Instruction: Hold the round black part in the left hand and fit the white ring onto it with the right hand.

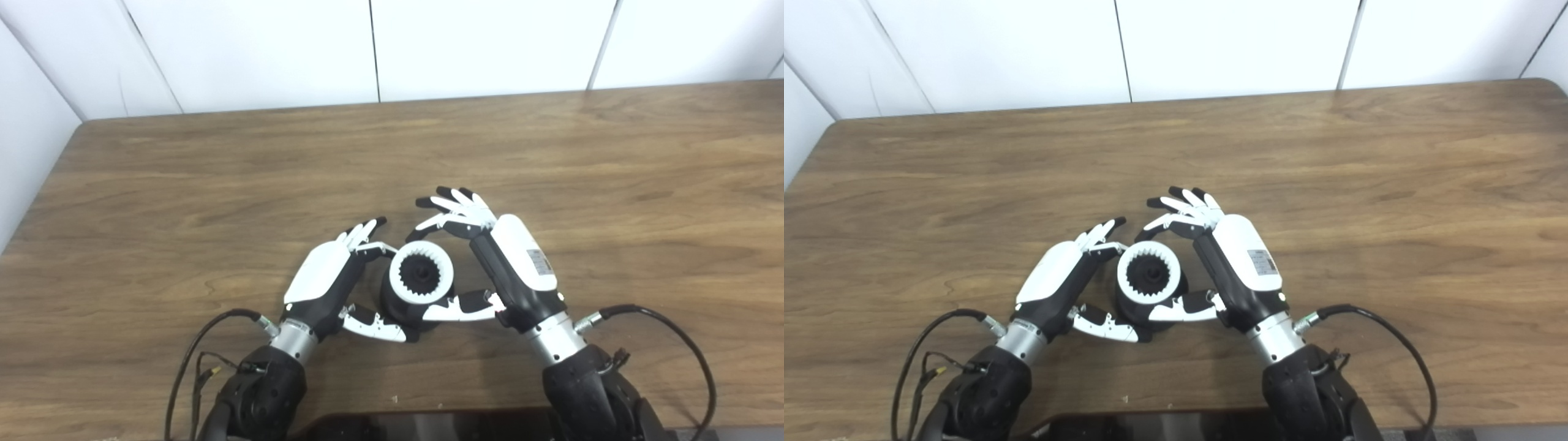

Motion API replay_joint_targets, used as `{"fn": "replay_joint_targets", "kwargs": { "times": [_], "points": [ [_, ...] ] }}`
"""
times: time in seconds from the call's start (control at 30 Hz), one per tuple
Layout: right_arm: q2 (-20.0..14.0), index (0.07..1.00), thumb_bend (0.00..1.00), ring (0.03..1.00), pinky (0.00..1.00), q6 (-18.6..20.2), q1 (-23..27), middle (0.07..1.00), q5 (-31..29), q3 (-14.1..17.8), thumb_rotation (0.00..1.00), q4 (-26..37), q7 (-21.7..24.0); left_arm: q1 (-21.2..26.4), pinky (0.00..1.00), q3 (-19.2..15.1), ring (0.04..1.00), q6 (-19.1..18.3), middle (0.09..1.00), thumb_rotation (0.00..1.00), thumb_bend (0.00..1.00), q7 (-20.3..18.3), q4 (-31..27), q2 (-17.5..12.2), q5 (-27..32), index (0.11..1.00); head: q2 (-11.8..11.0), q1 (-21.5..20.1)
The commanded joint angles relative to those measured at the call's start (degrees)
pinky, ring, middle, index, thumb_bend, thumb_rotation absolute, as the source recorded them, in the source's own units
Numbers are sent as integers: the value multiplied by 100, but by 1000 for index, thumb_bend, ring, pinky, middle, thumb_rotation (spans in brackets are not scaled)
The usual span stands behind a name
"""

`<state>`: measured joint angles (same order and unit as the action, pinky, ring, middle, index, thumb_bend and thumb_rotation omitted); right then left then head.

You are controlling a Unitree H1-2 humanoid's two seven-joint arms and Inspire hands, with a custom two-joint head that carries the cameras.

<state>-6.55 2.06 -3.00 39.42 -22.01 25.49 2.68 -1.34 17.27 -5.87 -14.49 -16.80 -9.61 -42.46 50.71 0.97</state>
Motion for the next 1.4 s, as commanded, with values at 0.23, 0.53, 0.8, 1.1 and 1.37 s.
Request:
{"fn": "replay_joint_targets", "kwargs": {
  "times": [0.23, 0.53, 0.8, 1.1, 1.37],
  "points": [
    [109, 482, 519, 924, 964, -182, -50, 840, 9, 77, 143, 83, -93, 147, 1000, -2, 1000, -16, 1000, 292, 1000, 47, -219, 1, -65, 630, 52, -3],
    [142, 482, 520, 914, 961, -139, -57, 829, -34, 86, 141, -115, -89, 151, 1000, 25, 1000, -85, 1000, 294, 1000, 4, -302, 4, -65, 627, 97, 30],
    [218, 483, 519, 923, 986, -71, -40, 838, 42, -36, 142, -314, -74, 174, 1000, 68, 1000, -136, 1000, 297, 1000, -9, -324, -6, -76, 629, 116, 80],
    [268, 482, 518, 935, 999, -65, 90, 836, 40, -66, 143, -500, -174, 188, 1000, 82, 1000, -147, 1000, 292, 1000, -20, -322, 25, -60, 629, 130, 102],
    [287, 483, 517, 940, 1000, 12, 125, 836, 79, -106, 143, -545, -144, 165, 1000, 95, 1000, -142, 1000, 291, 1000, -11, -328, 46, -91, 626, 148, 113]
  ]
}}
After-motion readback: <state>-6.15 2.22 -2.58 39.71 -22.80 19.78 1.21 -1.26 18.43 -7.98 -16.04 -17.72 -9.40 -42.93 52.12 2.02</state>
